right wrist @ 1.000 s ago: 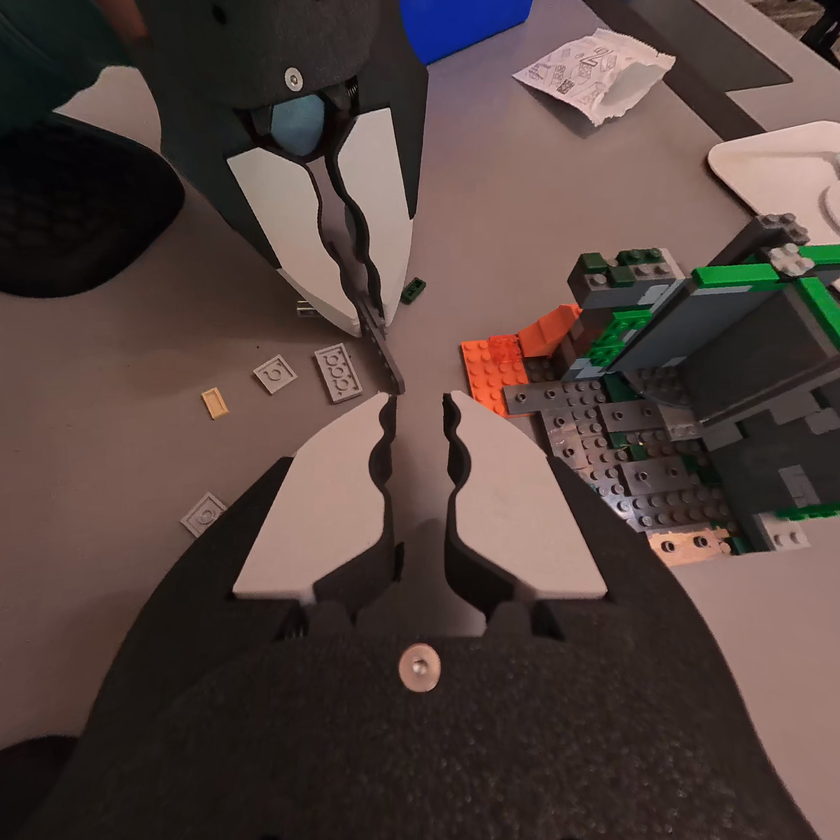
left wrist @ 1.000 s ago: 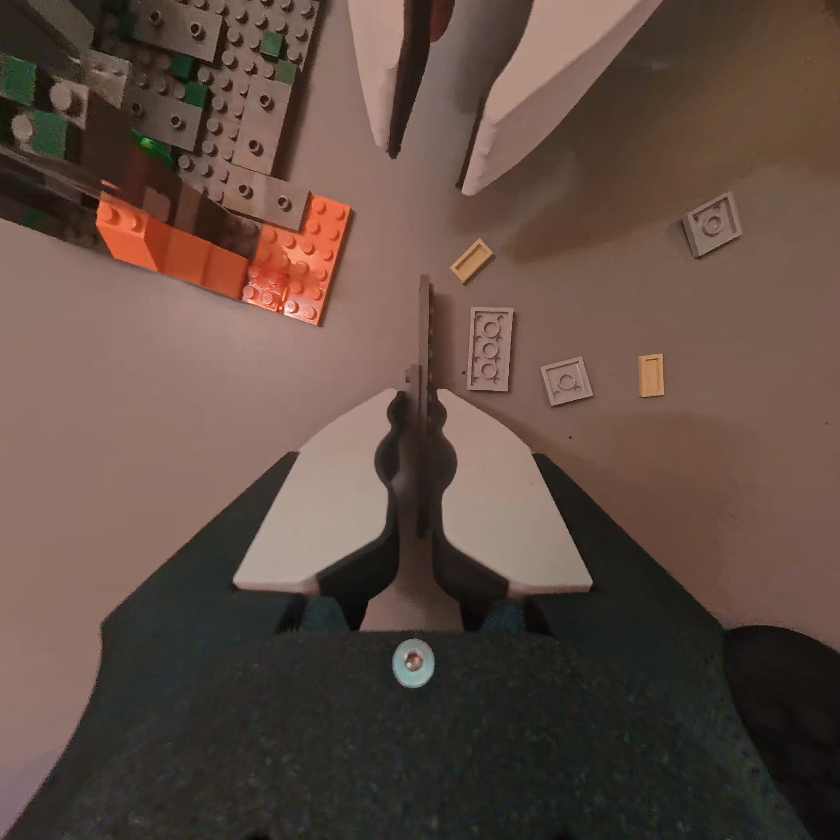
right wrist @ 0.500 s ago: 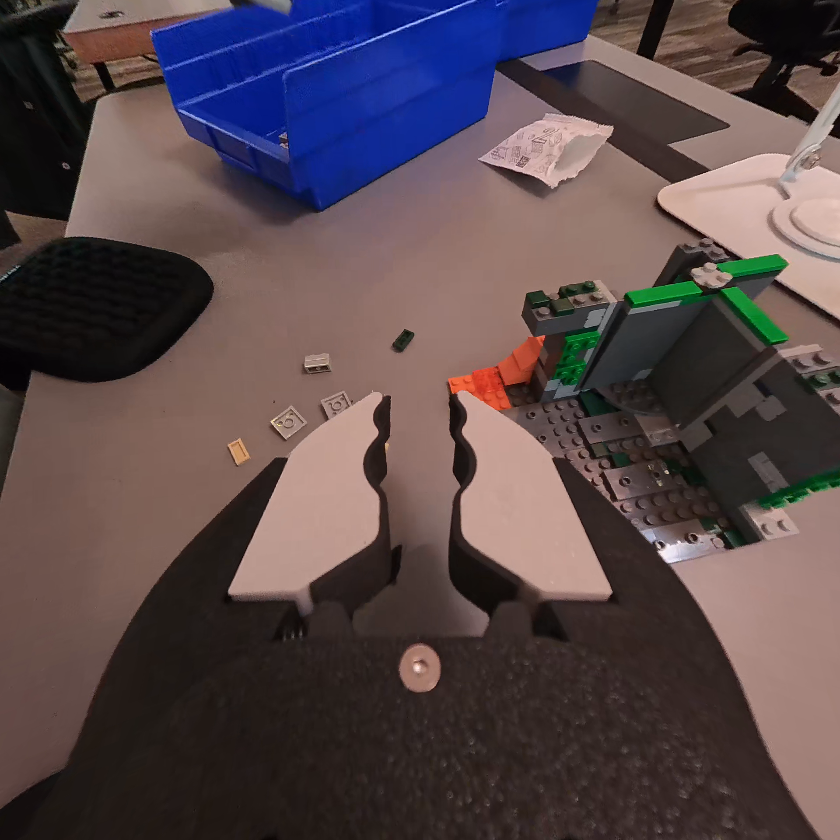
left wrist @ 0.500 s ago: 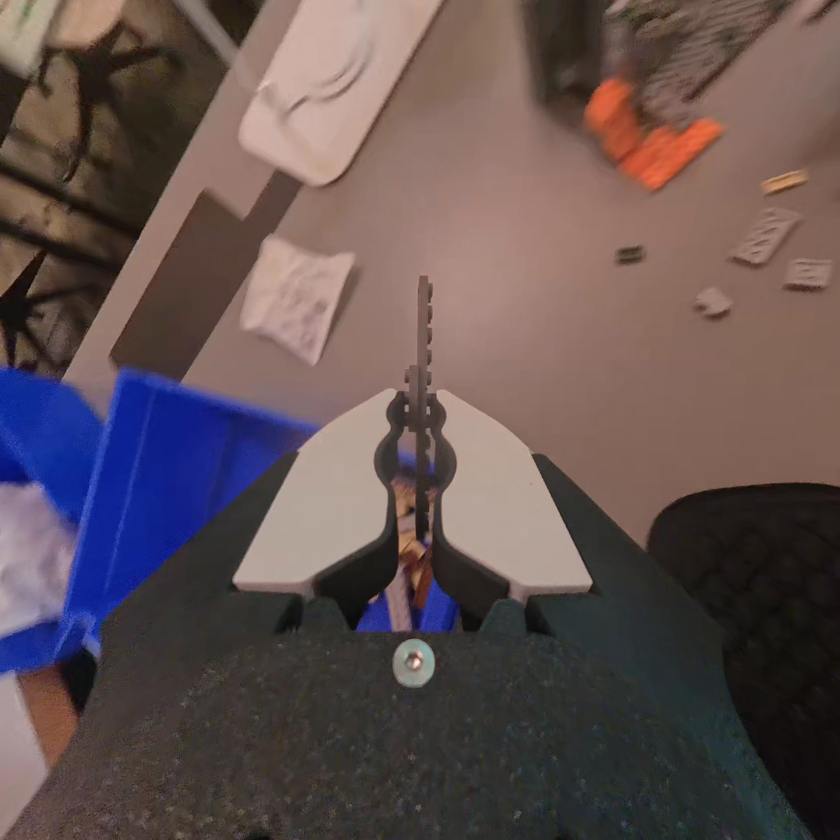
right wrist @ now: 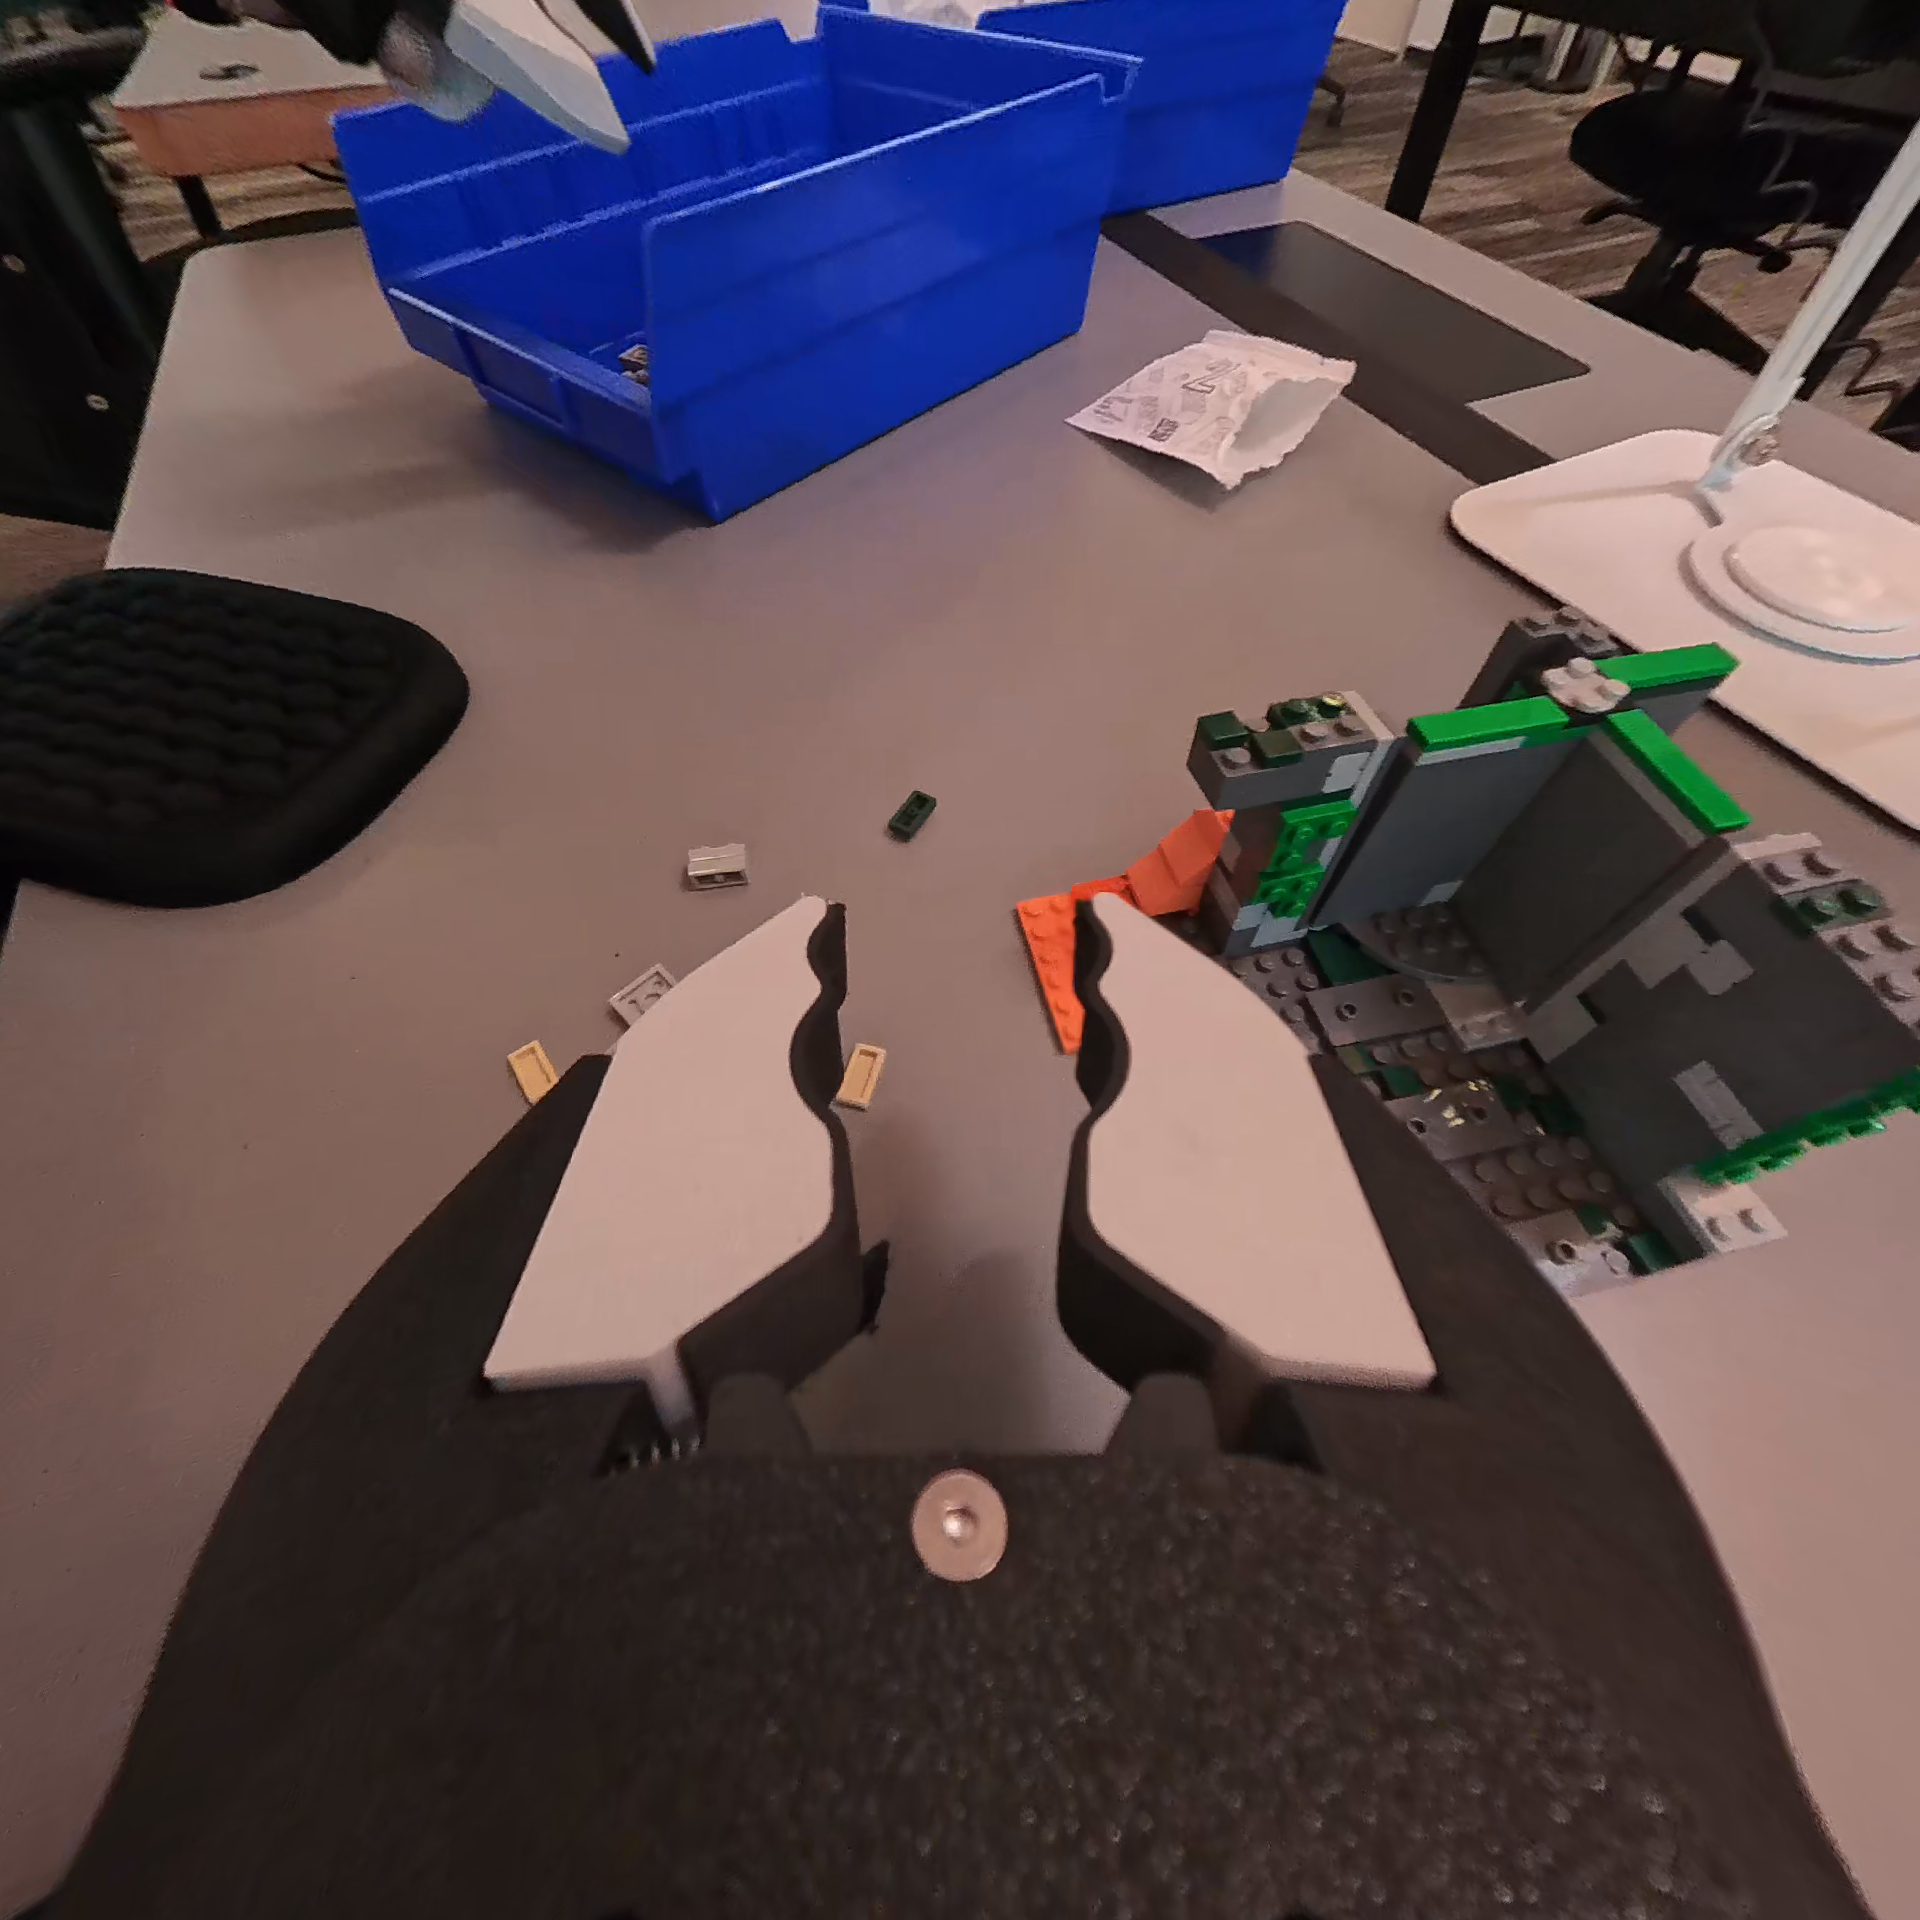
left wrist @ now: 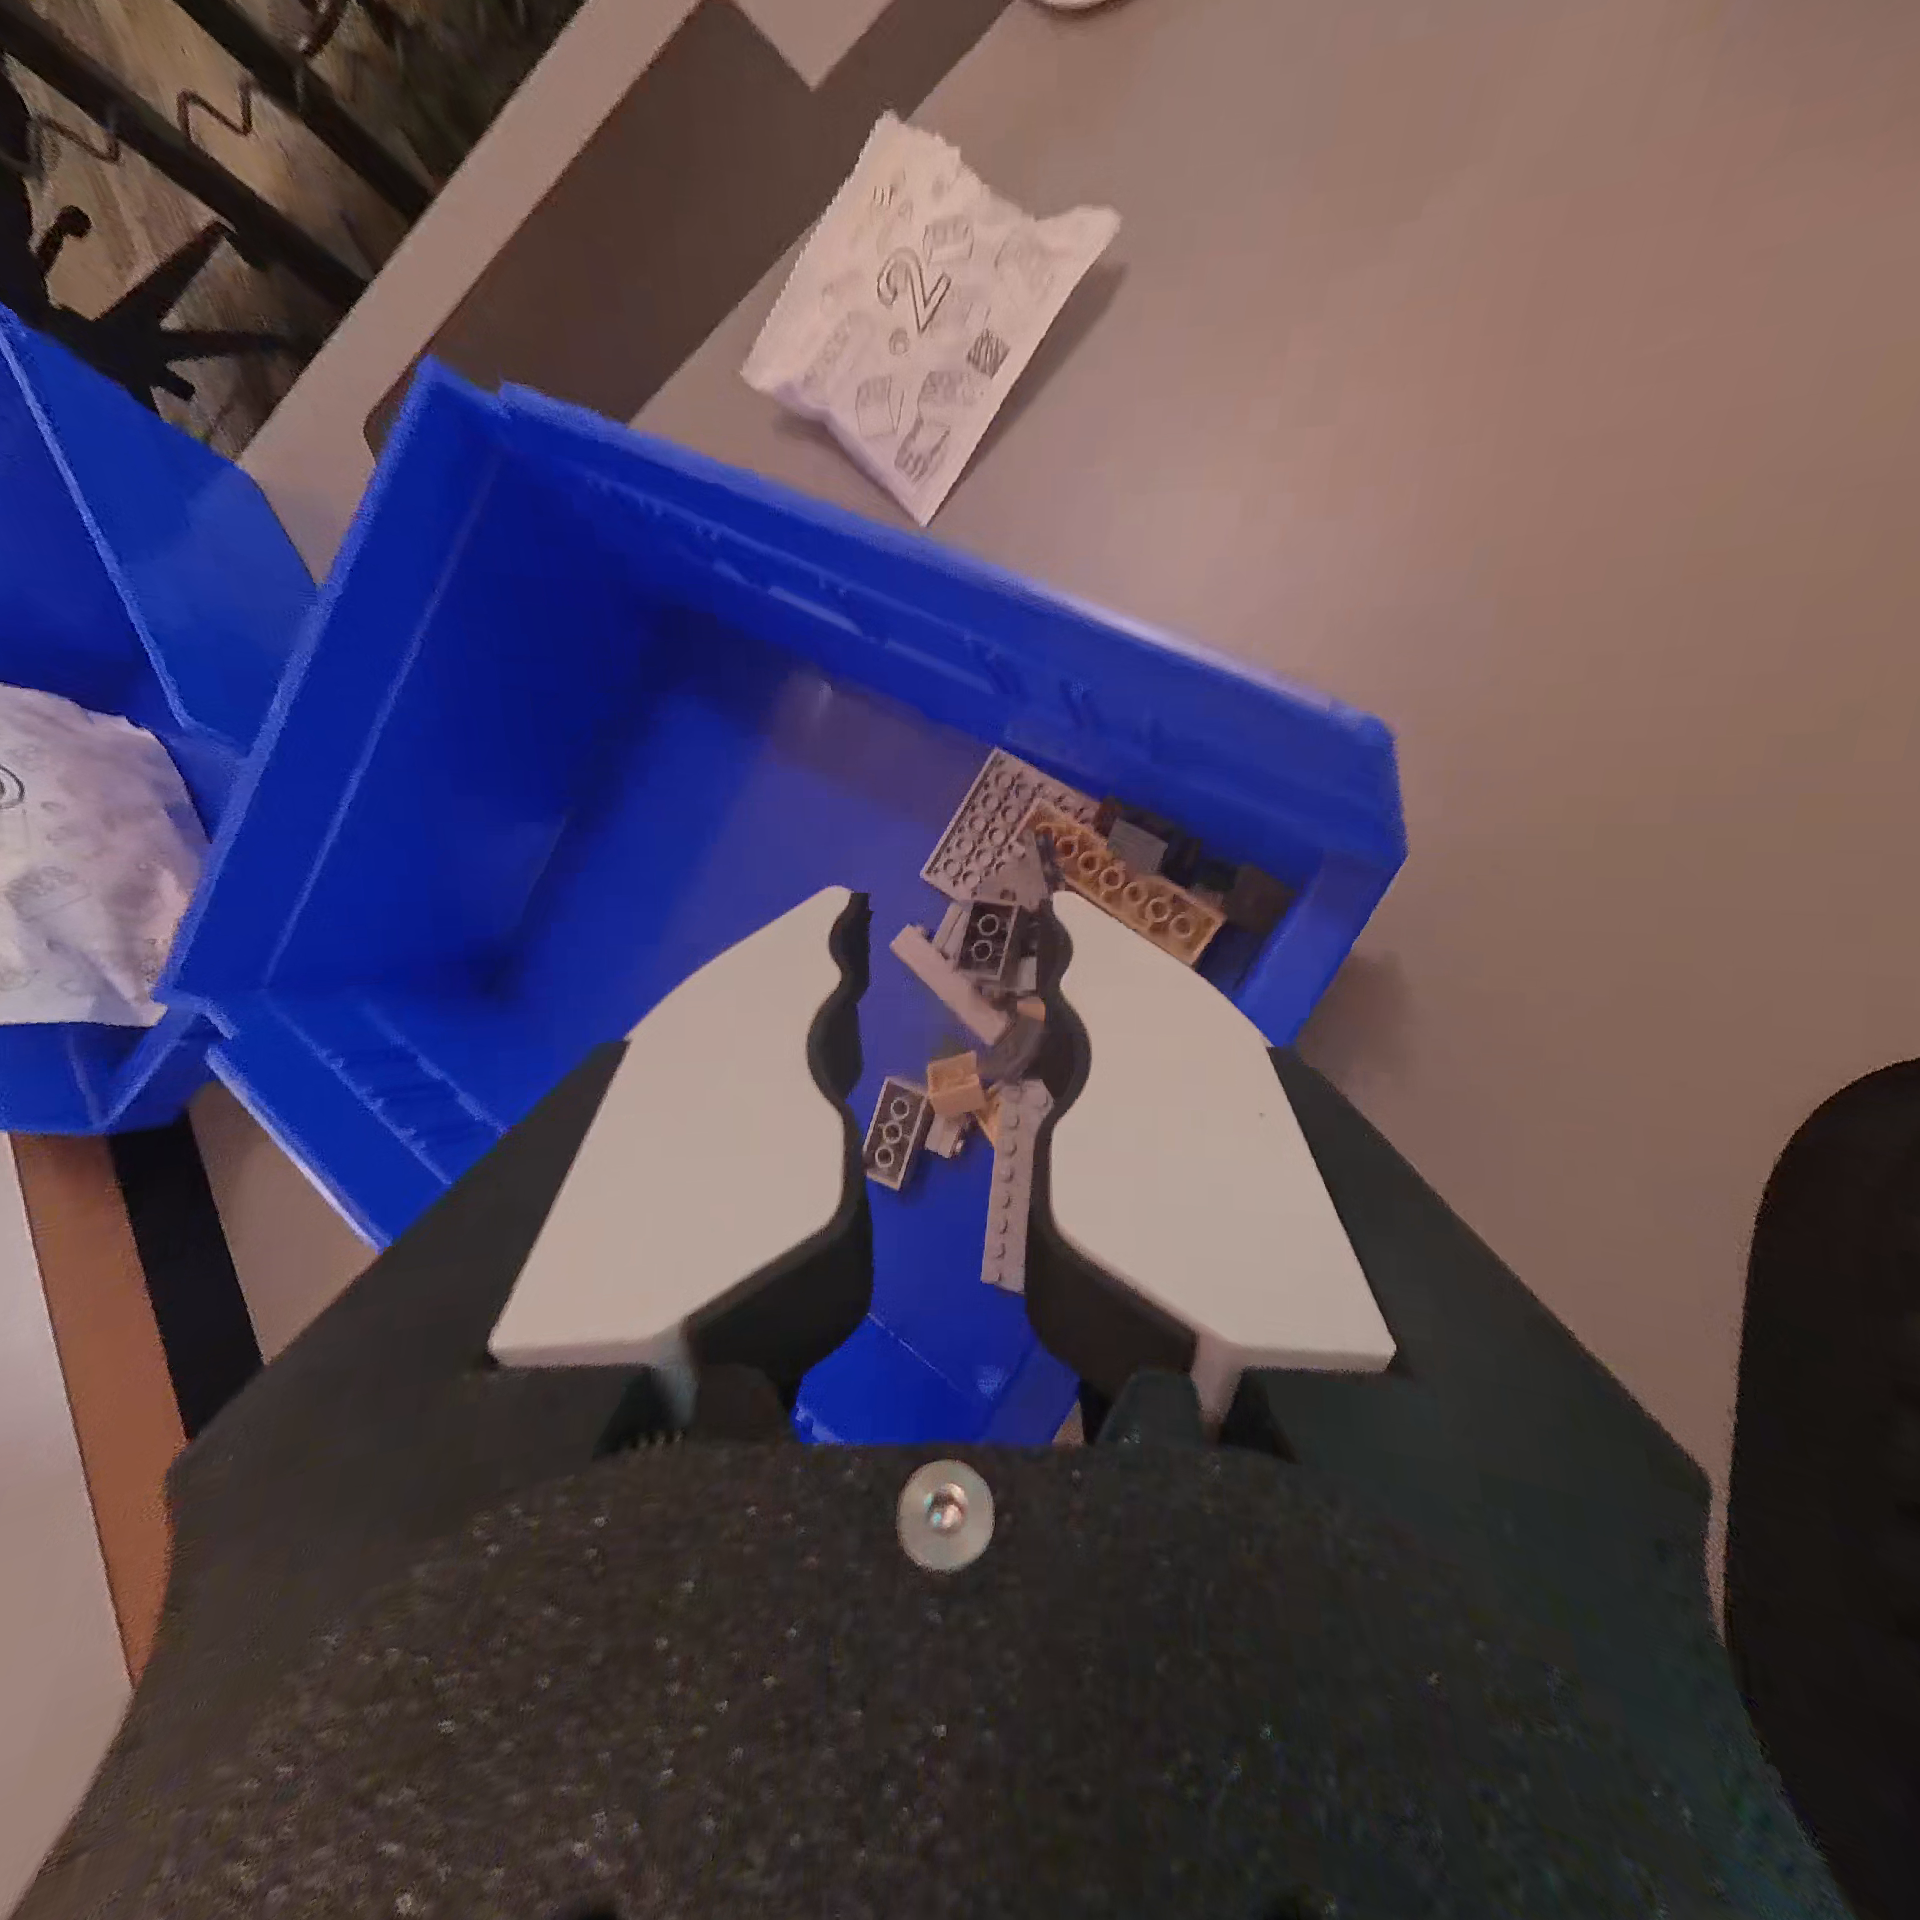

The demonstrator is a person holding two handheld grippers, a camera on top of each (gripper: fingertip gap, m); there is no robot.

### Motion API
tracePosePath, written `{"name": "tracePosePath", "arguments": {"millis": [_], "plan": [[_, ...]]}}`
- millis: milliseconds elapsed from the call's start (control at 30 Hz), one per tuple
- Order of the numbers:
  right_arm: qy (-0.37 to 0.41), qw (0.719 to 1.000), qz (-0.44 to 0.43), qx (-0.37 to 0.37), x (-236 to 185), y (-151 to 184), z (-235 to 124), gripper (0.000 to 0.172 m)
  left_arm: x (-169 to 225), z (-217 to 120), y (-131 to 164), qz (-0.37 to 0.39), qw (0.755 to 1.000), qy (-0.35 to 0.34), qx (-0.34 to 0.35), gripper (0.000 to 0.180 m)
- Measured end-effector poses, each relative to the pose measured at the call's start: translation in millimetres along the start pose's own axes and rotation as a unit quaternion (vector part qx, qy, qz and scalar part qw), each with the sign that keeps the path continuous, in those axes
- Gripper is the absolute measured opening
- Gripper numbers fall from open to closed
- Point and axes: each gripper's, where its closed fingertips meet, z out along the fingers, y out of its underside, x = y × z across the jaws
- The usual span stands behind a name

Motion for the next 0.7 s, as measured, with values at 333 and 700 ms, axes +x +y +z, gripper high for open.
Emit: {"name": "tracePosePath", "arguments": {"millis": [333,700], "plan": [[0.012,1.0,-0.011,-0.011,1.7,5.5,4.1,0.048,69.0,-1.3,-60.2,0.076,0.993,0.066,0.063,0.031],[0.009,1.0,-0.003,-0.016,4.5,9.7,3.8,0.04,211.2,74.0,-91.4,0.078,0.966,0.239,0.066,0.027]]}}
